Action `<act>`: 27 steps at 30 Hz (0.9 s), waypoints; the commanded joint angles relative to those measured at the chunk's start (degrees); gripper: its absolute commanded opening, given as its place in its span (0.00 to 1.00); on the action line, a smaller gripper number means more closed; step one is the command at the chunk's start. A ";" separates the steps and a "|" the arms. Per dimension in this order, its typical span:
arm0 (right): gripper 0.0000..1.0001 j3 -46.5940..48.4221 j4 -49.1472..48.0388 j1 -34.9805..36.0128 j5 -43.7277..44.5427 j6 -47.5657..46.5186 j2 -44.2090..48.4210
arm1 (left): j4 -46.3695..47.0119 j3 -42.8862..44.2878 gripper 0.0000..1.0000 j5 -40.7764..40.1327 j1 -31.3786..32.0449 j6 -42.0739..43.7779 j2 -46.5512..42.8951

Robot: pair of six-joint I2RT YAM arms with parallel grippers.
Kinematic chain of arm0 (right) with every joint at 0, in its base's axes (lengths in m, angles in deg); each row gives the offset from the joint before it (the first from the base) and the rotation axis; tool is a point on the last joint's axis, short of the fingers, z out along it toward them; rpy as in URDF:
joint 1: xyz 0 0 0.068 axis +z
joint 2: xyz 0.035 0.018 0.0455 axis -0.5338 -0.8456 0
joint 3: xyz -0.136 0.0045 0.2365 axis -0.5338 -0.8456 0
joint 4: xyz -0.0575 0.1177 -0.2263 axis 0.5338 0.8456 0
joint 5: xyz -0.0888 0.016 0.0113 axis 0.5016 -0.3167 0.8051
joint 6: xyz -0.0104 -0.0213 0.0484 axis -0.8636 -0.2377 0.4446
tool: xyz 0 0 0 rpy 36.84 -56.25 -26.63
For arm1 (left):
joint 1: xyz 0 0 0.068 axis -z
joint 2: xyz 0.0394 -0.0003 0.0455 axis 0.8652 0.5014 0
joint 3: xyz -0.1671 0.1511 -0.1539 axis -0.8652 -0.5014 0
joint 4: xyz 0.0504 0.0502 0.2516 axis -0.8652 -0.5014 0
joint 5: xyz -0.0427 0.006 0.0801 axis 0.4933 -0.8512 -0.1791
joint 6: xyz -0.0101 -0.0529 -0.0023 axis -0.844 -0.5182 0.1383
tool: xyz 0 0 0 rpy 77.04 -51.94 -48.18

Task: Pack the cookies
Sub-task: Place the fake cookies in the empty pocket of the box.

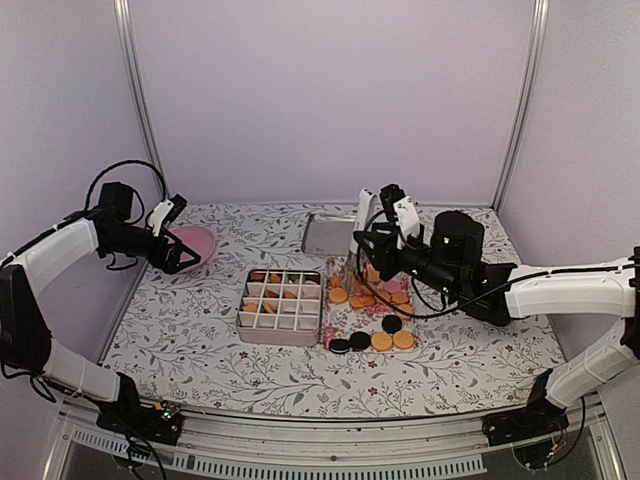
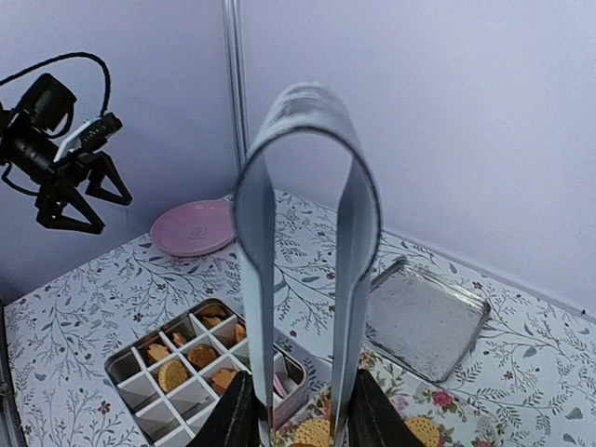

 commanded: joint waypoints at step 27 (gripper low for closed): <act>0.41 22.92 -7.82 7.41 -10.44 2.54 -26.76 | 0.33 -0.49 0.99 -0.09 -0.16 0.80 -1.09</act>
